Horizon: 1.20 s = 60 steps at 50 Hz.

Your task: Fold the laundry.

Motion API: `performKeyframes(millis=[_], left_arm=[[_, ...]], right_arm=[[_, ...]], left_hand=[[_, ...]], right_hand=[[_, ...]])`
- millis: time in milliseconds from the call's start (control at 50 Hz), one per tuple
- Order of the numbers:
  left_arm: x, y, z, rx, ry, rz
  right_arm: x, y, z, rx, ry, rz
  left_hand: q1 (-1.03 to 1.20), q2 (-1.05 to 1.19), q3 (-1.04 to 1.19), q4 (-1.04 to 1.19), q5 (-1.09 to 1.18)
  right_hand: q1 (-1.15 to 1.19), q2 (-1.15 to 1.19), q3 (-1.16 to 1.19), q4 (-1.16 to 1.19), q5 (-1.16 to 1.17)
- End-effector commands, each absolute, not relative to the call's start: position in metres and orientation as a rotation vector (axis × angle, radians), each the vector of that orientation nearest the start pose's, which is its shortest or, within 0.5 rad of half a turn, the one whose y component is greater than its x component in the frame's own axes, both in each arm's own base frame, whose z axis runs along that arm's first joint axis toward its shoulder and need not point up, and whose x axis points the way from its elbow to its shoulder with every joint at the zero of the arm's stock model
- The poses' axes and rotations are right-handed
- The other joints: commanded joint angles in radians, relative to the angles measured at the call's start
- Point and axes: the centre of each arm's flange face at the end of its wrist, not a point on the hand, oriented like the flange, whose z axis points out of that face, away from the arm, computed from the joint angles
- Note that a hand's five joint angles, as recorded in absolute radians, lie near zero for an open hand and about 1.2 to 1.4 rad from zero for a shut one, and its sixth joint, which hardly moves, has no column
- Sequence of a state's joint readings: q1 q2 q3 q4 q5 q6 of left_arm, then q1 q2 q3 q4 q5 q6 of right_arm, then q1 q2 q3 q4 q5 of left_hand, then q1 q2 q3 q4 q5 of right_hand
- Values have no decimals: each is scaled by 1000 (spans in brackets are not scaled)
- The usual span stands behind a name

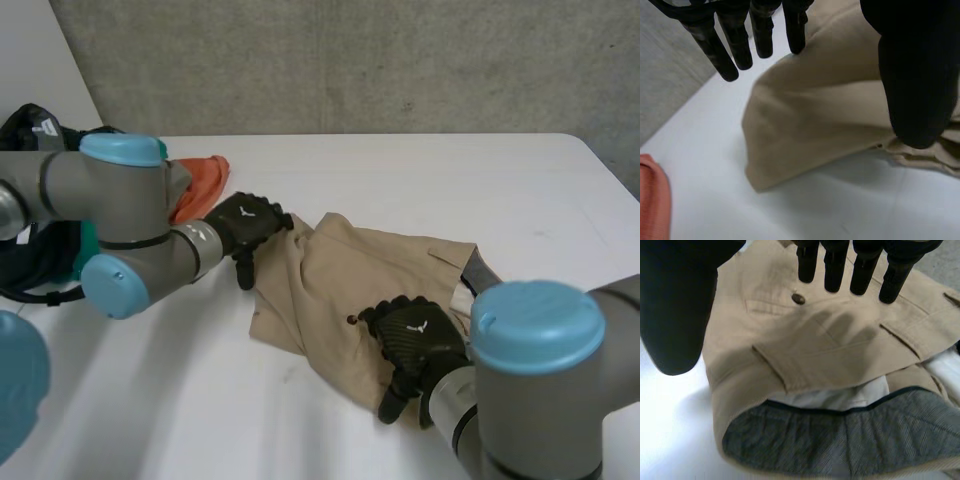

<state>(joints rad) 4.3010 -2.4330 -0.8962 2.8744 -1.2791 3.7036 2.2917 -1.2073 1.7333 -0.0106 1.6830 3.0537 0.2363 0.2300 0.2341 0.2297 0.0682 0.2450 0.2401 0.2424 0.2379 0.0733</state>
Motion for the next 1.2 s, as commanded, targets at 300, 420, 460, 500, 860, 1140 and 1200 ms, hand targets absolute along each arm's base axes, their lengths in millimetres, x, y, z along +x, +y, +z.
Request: performKeyframes(millis=[300, 420, 460, 500, 860, 1140, 1200], left_arm=[[-304, -322, 185, 1258, 2393, -1847], [-292, -327, 174, 1242, 2423, -1822], [-293, -327, 167, 1272, 2439, -1811], [-297, -328, 163, 1301, 2451, -1817], [-337, -330, 165, 1265, 2380, -1819], [-288, -234, 404, 964, 1890, -2570], [-284, -223, 420, 999, 1830, -2632]], right_arm=[[290, -185, 214, -939, 2171, -1812], [280, -201, 222, -924, 2203, -1858], [274, -215, 228, -857, 2212, -1896], [270, -222, 234, -787, 2202, -1924], [247, -232, 285, -514, 2047, -2095], [231, -250, 346, -617, 1916, -2343], [231, -248, 365, -621, 1863, -2375]], left_hand=[[-62, -55, -60, -55, -68], [-62, -55, -60, -55, -68], [-62, -55, -60, -55, -68], [-62, -55, -60, -55, -68], [1160, 1166, 1162, 1167, 1154], [1160, 1166, 1162, 1167, 1154], [1160, 1166, 1162, 1167, 1154]], right_hand=[[1151, 1156, 1154, 1158, 1148], [1151, 1156, 1154, 1158, 1148], [1151, 1156, 1154, 1158, 1148], [1151, 1156, 1154, 1158, 1148], [1151, 1156, 1154, 1158, 1148], [1151, 1156, 1154, 1158, 1148], [1151, 1156, 1154, 1158, 1148]])
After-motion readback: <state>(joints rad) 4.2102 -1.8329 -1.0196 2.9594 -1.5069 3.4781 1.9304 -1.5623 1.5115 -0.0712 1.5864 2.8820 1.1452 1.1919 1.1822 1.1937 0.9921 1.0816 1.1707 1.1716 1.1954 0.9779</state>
